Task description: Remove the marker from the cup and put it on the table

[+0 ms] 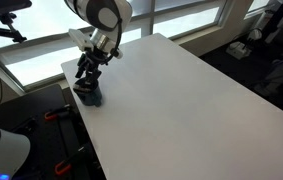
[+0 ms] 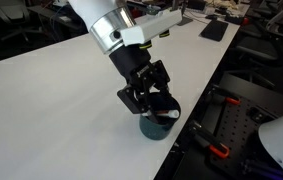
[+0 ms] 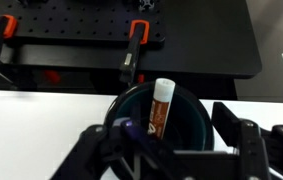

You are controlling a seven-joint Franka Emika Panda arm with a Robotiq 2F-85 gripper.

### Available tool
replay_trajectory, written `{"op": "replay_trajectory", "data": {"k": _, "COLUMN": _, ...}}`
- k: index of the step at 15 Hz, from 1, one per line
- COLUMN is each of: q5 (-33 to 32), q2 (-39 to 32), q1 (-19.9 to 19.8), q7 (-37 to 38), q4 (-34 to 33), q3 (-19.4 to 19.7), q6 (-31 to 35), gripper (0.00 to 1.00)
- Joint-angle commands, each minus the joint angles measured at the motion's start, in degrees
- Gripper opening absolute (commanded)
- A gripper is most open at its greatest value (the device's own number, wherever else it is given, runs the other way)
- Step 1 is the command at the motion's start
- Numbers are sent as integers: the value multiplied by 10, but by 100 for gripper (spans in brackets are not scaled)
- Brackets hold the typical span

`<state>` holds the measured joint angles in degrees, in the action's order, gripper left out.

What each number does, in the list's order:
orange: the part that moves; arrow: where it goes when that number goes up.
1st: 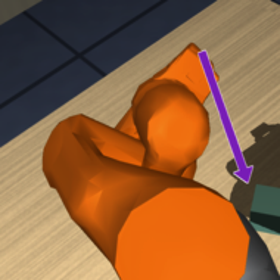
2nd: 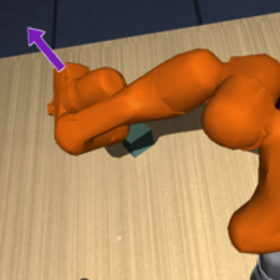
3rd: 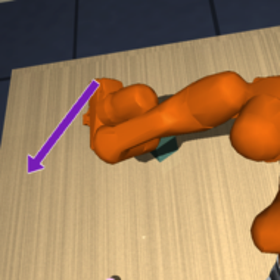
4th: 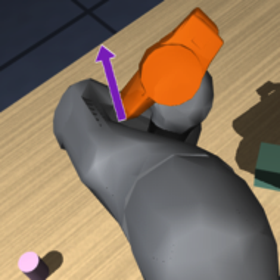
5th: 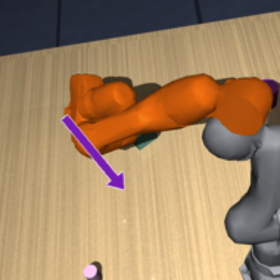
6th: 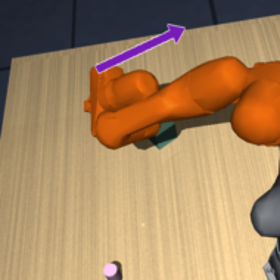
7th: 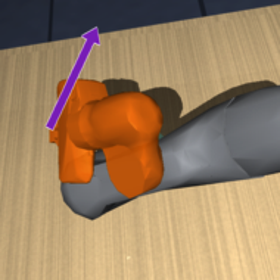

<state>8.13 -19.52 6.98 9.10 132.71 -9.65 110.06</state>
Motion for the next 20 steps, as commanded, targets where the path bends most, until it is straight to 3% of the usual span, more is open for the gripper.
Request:
{"op": "replay_trajectory", "data": {"k": 1, "q5": 9, "q2": -44, "q1": 6, "q7": -8, "q4": -42, "q3": 9, "q6": -50, "gripper": 72}}
{"op": "replay_trajectory", "data": {"k": 4, "q5": 10, "q2": -73, "q1": 6, "q7": -11, "q4": -67, "q3": 10, "q6": -82, "gripper": 69}}
{"op": "replay_trajectory", "data": {"k": 5, "q5": 10, "q2": -80, "q1": 5, "q7": -11, "q4": -74, "q3": 11, "q6": -90, "gripper": 44}}
{"op": "replay_trajectory", "data": {"k": 6, "q5": 11, "q2": -88, "q1": 5, "q7": -11, "q4": -80, "q3": 12, "q6": -97, "gripper": 44}}
{"op": "replay_trajectory", "data": {"k": 11, "q5": 12, "q2": -110, "q1": 5, "q7": -14, "q4": -103, "q3": 15, "q6": -121, "gripper": 7}}
{"op": "replay_trajectory", "data": {"k": 16, "q5": 12, "q2": -107, "q1": 5, "q7": -17, "q4": -110, "q3": 15, "q6": -141, "gripper": 0}}
{"op": "replay_trajectory", "data": {"k": 20, "q5": 11, "q2": -85, "q1": 6, "q7": -14, "q4": -95, "q3": 17, "q6": -131, "gripper": 1}}
